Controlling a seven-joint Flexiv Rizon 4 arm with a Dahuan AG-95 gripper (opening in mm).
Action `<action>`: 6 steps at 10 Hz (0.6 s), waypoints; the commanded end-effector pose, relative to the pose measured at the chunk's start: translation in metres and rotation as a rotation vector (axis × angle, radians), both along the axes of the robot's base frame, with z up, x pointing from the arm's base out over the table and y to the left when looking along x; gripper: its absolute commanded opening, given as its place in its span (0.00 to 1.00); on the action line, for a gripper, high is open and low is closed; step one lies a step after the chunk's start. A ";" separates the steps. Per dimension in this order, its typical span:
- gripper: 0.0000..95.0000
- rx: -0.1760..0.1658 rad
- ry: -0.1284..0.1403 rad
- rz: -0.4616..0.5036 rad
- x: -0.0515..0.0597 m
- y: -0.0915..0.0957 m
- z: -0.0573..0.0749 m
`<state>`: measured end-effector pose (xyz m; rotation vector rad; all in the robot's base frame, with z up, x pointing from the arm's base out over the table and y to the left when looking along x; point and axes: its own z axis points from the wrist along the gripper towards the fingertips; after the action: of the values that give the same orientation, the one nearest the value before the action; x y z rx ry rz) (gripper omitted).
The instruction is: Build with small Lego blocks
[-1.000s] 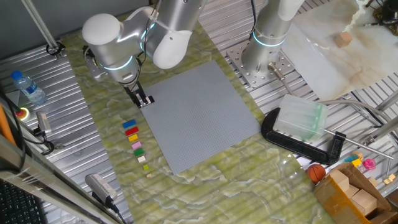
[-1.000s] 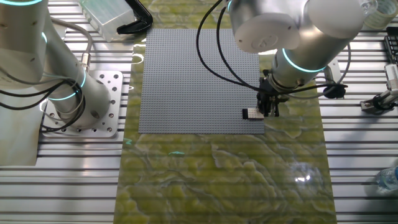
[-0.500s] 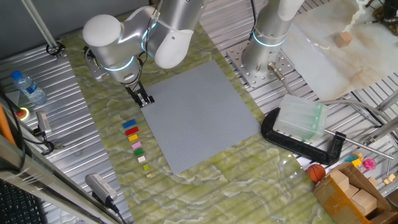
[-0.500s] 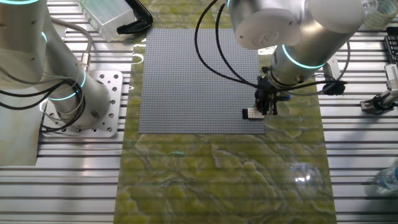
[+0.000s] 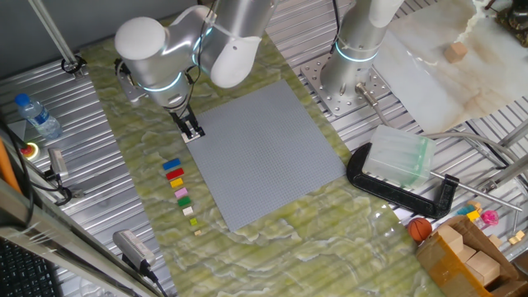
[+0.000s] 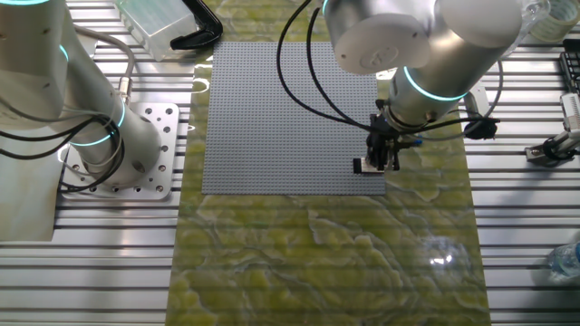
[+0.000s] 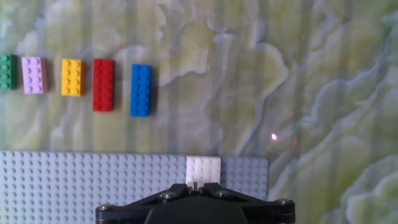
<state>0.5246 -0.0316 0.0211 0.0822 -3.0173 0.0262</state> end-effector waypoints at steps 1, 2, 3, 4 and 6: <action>0.00 -0.008 -0.007 0.002 -0.003 -0.003 0.000; 0.00 -0.009 -0.012 0.008 -0.006 -0.005 -0.002; 0.00 -0.007 -0.014 0.012 -0.009 -0.007 -0.003; 0.00 -0.008 -0.014 0.009 -0.009 -0.007 -0.003; 0.00 -0.010 -0.018 0.007 -0.008 -0.008 -0.007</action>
<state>0.5170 -0.0393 0.0164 0.0912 -3.0318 0.0452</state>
